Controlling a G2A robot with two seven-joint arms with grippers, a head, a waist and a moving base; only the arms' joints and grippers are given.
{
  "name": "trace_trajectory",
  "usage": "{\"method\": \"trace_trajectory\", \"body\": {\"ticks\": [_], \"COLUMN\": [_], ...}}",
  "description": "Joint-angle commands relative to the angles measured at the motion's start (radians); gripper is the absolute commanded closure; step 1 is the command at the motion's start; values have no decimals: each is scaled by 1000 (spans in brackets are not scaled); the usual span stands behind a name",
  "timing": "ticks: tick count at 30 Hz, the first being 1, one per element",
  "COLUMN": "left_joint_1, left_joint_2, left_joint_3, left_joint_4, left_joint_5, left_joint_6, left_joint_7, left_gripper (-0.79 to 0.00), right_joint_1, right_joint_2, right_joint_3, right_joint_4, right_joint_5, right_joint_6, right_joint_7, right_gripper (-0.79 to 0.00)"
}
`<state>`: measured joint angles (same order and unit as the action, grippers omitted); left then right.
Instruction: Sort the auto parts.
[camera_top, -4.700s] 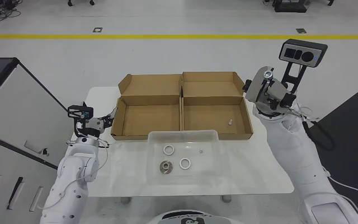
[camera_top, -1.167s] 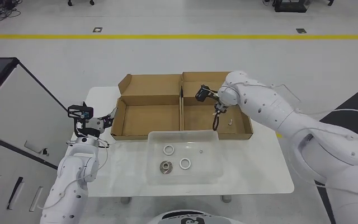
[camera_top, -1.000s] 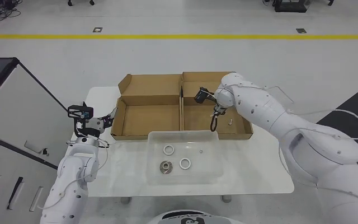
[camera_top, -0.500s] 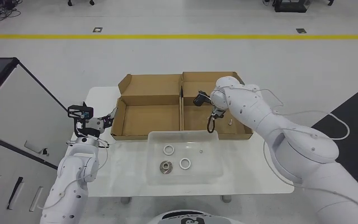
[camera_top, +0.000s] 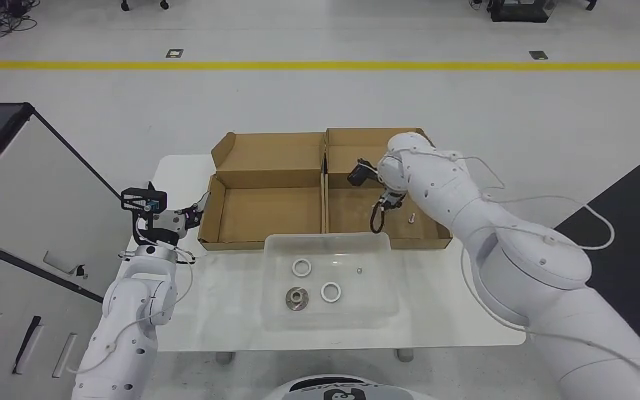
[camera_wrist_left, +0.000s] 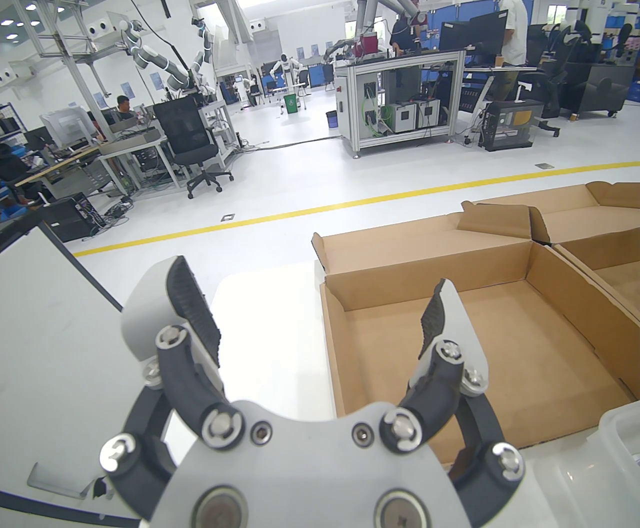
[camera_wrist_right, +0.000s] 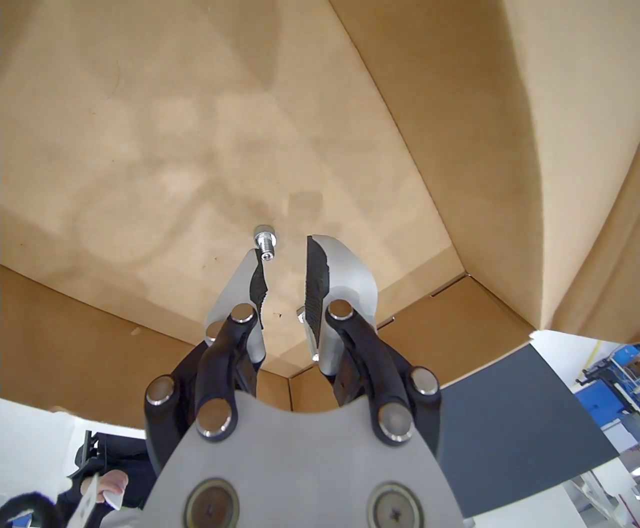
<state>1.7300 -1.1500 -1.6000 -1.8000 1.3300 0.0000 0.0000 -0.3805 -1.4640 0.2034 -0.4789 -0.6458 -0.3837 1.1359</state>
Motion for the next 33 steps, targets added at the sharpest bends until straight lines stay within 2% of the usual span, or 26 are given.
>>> {"method": "trace_trajectory", "body": {"ticks": [1, 5, 8, 10, 14, 18, 22, 26, 27, 29, 33], "left_joint_1": [0, 0, 0, 0, 0, 0, 0, 0, 0, 0, 0], "left_joint_2": [0, 0, 0, 0, 0, 0, 0, 0, 0, 0, 0], "left_joint_3": [0, 0, 0, 0, 0, 0, 0, 0, 0, 0, 0], "left_joint_4": [0, 0, 0, 0, 0, 0, 0, 0, 0, 0, 0], "left_joint_5": [0, 0, 0, 0, 0, 0, 0, 0, 0, 0, 0], "left_joint_6": [0, 0, 0, 0, 0, 0, 0, 0, 0, 0, 0], "left_joint_7": [0, 0, 0, 0, 0, 0, 0, 0, 0, 0, 0], "left_gripper": [-785, -785, -785, -785, -785, -785, -785, -785, -785, -785, -785], "right_joint_1": [5, 17, 31, 41, 60, 74, 71, 40, 26, -8, -87], "right_joint_2": [-3, -6, -4, 0, 15, 43, 91, 160, 180, 222, 304], "right_joint_3": [5, 20, 33, 42, 63, 91, 132, 197, 219, 266, 336], "right_joint_4": [8, 17, 9, 1, -42, -121, -253, -433, -481, -584, -780], "right_joint_5": [-1, 2, 6, 8, 8, 12, 21, 32, 37, 46, 38], "right_joint_6": [-5, -19, -34, -42, -58, -64, -74, -78, -75, -62, -14], "right_joint_7": [1, 1, 4, 9, 30, 69, 123, 189, 208, 238, 287], "right_gripper": [-209, -243, -354, -388, -597, -634, -650, -662, -677, -785, -785]}}
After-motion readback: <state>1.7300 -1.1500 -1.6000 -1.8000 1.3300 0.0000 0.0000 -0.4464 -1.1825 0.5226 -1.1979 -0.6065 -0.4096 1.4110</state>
